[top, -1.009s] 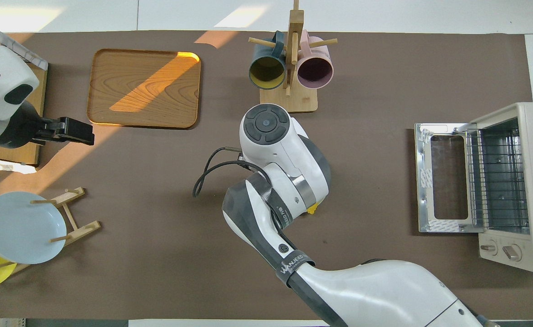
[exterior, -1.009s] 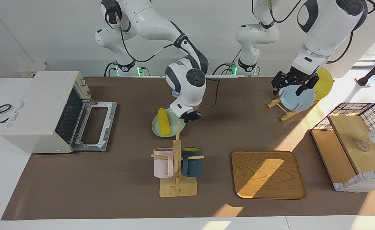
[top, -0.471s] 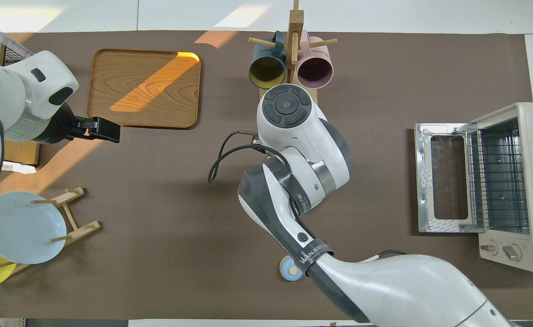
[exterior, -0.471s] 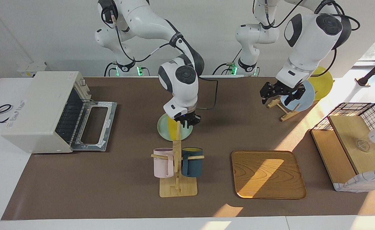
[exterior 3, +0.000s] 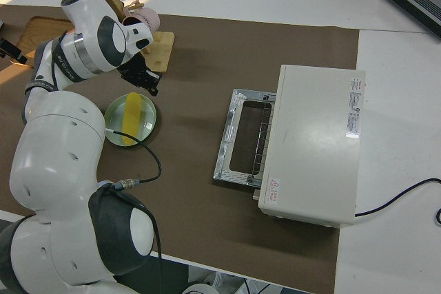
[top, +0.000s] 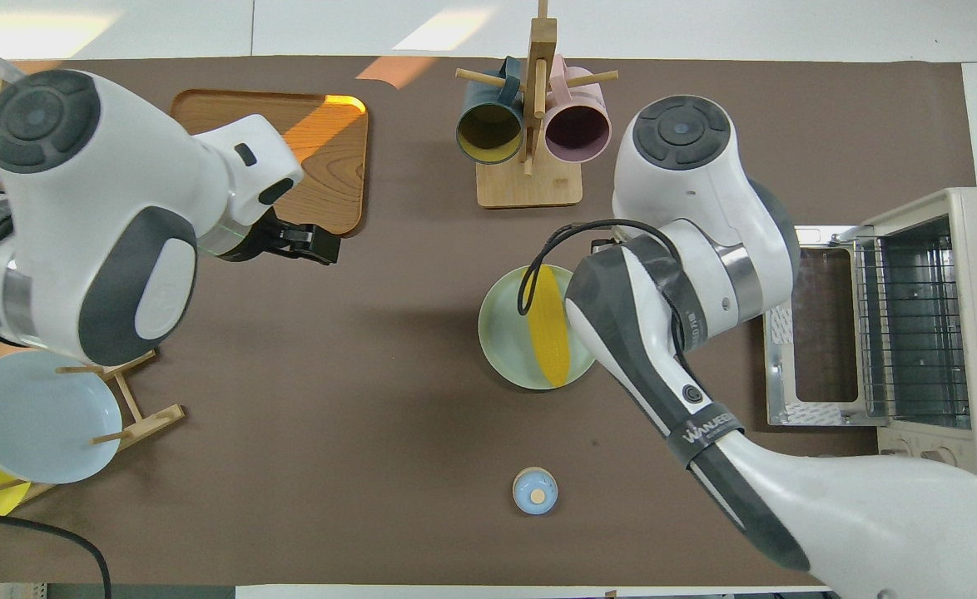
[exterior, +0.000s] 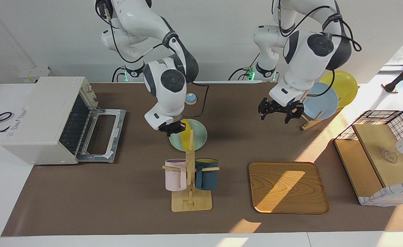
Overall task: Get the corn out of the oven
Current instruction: 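Grasp the yellow corn with the left gripper while the right gripper withdraws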
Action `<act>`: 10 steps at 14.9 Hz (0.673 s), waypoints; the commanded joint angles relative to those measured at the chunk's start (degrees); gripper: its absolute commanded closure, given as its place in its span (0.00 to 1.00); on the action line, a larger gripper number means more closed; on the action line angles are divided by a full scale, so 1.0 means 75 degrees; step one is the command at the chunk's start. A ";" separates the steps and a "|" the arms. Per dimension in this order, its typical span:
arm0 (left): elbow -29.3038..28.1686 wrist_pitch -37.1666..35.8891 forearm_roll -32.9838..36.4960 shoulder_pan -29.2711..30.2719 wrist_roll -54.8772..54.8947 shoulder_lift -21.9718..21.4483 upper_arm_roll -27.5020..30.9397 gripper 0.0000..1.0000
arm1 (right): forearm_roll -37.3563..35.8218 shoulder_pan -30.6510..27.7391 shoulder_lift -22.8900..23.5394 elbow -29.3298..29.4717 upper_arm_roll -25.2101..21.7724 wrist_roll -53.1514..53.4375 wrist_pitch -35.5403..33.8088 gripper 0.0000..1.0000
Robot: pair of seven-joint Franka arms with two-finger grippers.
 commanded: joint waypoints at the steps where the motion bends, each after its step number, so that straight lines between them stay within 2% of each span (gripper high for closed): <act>1: -0.0047 0.0555 -0.0101 -0.0749 -0.0759 0.0251 0.0105 0.00 | -0.0136 -0.0602 -0.0640 -0.1554 0.0109 -0.0329 0.0884 1.00; 3: 0.0022 0.0895 -0.0241 -0.1183 -0.1204 0.0508 0.0105 0.00 | -0.0136 -0.0967 -0.0886 -0.2561 0.0109 -0.0715 0.1913 1.00; 5: 0.0046 0.1282 -0.0301 -0.1605 -0.1557 0.0766 0.0116 0.00 | -0.0147 -0.1166 -0.1016 -0.3162 0.0098 -0.0822 0.2618 1.00; 10: 0.1392 0.1565 -0.0254 -0.2636 -0.2820 0.2358 0.0151 0.00 | -0.0159 -0.1847 -0.1016 -0.3351 0.0086 -0.1537 0.2739 1.00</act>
